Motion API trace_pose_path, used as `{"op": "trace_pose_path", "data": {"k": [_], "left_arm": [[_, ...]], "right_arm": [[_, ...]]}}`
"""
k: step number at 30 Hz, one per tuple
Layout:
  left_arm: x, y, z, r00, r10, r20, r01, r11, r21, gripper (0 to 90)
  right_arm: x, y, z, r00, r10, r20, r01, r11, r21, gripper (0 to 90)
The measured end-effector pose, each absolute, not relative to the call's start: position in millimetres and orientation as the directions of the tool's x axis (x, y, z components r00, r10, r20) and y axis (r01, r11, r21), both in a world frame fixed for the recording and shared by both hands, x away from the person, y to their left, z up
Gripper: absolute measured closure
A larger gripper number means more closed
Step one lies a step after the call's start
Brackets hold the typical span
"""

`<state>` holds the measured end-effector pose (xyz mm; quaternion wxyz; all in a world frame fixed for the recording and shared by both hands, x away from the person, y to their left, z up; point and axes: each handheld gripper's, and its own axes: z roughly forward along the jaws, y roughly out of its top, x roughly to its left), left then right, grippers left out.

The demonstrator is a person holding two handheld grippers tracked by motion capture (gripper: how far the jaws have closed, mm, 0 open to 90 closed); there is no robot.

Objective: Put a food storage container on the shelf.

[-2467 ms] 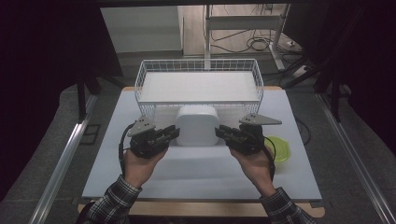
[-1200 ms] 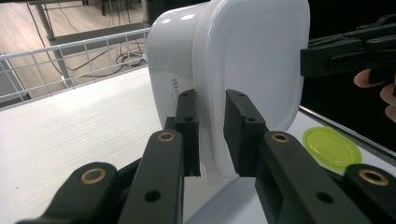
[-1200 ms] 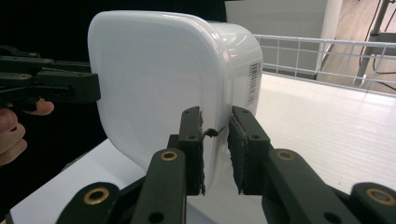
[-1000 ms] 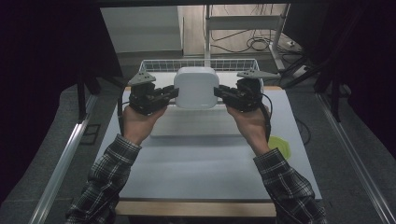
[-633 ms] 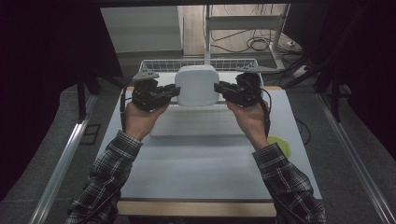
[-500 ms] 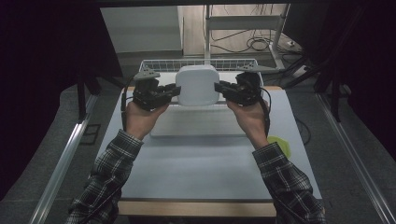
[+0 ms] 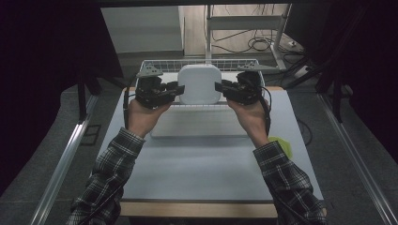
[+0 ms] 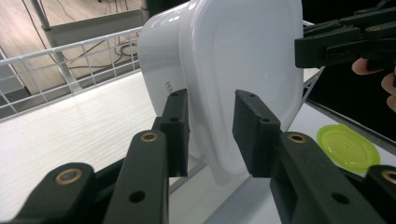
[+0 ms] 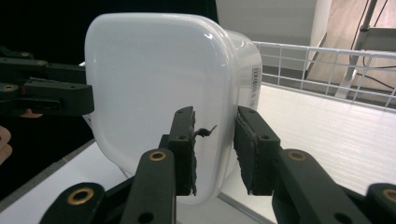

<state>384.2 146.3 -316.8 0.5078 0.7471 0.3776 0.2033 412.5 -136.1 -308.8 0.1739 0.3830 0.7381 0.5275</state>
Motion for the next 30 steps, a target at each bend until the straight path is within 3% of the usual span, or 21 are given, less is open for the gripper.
{"op": "trace_pose_path", "data": {"k": [30], "left_arm": [[397.5,134.3,-330.9,0.600,0.799,0.018,0.325,-0.264,0.908,49.9]], "right_arm": [[418.0,-126.3,-322.4,-0.649,0.755,0.089,0.354,0.196,0.915,55.0]]}}
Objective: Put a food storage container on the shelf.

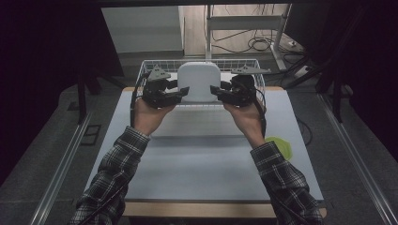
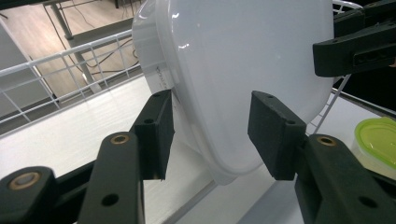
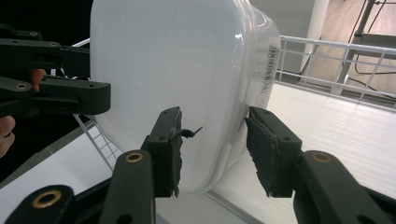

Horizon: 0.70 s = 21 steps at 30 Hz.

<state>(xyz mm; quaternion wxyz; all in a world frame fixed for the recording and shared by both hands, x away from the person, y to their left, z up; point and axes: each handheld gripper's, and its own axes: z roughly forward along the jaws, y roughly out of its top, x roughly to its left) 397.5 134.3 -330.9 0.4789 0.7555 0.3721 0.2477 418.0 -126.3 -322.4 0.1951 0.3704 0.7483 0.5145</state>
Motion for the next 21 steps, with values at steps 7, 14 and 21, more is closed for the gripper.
{"op": "trace_pose_path", "data": {"k": [7,14,21], "left_arm": [[400.6,133.1,-331.6,0.598,0.802,0.019,0.326,-0.265,0.907,47.2],[403.7,132.2,-333.3,0.593,0.805,0.012,0.327,-0.254,0.910,42.9],[409.0,134.0,-332.8,0.597,0.802,-0.014,0.334,-0.233,0.913,42.1]], "right_arm": [[421.1,-124.9,-323.8,-0.647,0.758,0.083,0.351,0.199,0.915,53.5],[424.5,-123.7,-326.9,-0.644,0.761,0.078,0.347,0.200,0.916,50.7],[427.3,-124.3,-327.4,-0.641,0.763,0.082,0.346,0.192,0.918,50.5]]}}
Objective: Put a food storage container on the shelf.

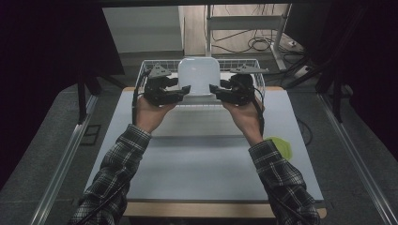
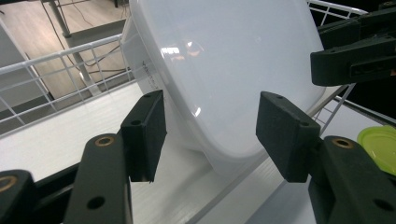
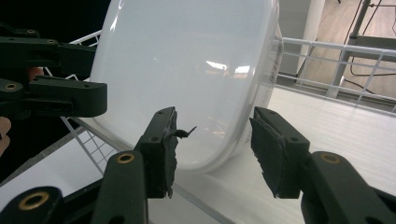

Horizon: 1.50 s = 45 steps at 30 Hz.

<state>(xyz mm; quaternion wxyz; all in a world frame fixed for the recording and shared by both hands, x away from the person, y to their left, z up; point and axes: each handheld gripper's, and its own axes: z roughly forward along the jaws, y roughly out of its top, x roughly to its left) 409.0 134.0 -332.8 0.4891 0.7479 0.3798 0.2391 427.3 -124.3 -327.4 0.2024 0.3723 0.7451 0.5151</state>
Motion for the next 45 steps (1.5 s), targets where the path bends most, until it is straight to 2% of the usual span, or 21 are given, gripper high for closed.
{"op": "trace_pose_path", "data": {"k": [6,18,23,34,45], "left_arm": [[411.2,133.8,-331.6,0.596,0.803,-0.025,0.334,-0.220,0.917,38.2],[413.2,135.4,-336.7,0.596,0.802,-0.032,0.349,-0.223,0.910,37.2],[408.4,140.8,-339.3,0.621,0.779,-0.080,0.361,-0.195,0.912,36.4],[382.6,149.1,-352.7,0.683,0.721,-0.116,0.361,-0.195,0.912,27.2],[350.1,156.2,-377.6,0.720,0.673,-0.168,0.388,-0.191,0.902,22.2]], "right_arm": [[428.7,-124.8,-327.2,-0.637,0.765,0.091,0.345,0.177,0.922,49.0],[431.5,-126.5,-331.3,-0.630,0.771,0.092,0.353,0.179,0.918,47.7],[429.0,-131.2,-332.8,-0.638,0.763,0.107,0.352,0.165,0.921,46.9],[407.0,-136.6,-346.3,-0.689,0.720,0.081,0.332,0.214,0.919,38.3],[374.0,-149.7,-362.9,-0.728,0.683,0.067,0.309,0.239,0.920,27.9]]}}
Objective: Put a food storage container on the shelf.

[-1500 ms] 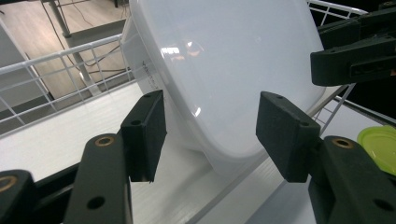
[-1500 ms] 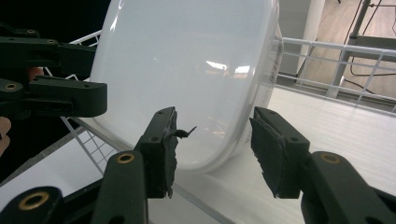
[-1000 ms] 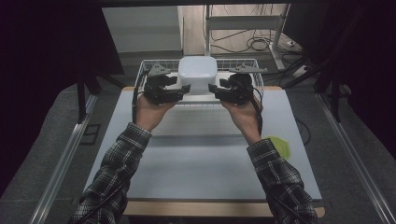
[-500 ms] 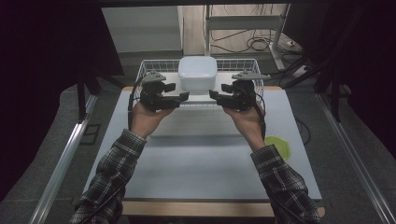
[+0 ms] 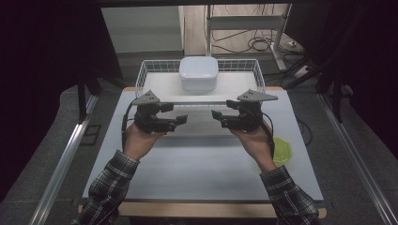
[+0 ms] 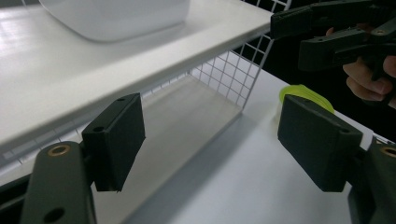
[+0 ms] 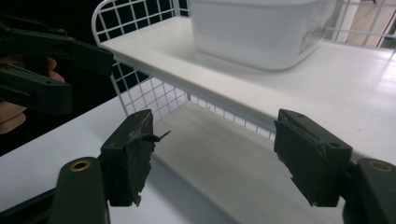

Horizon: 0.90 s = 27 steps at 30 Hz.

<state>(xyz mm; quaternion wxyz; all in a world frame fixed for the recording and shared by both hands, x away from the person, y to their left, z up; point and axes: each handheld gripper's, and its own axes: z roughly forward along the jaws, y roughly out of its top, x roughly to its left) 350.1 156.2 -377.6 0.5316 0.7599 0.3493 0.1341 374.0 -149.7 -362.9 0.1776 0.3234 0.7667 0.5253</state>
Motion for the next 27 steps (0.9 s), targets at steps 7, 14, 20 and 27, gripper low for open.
{"op": "trace_pose_path", "data": {"k": [7,14,20,27], "left_arm": [[330.7,159.1,-393.5,0.725,0.675,-0.136,0.372,-0.217,0.902,20.4],[316.8,157.9,-408.9,0.733,0.677,-0.069,0.341,-0.278,0.898,18.3],[307.7,160.7,-429.9,0.742,0.671,-0.012,0.326,-0.345,0.880,10.0],[301.4,165.3,-451.3,0.728,0.683,-0.058,0.381,-0.333,0.863,4.9]], "right_arm": [[360.1,-149.3,-380.3,-0.751,0.659,0.035,0.293,0.286,0.912,18.1],[346.7,-151.3,-395.7,-0.761,0.648,0.033,0.303,0.310,0.901,14.2],[337.5,-156.1,-417.2,-0.774,0.632,0.029,0.319,0.350,0.881,8.9],[331.0,-163.5,-438.2,-0.777,0.627,0.053,0.356,0.368,0.859,8.5]]}}
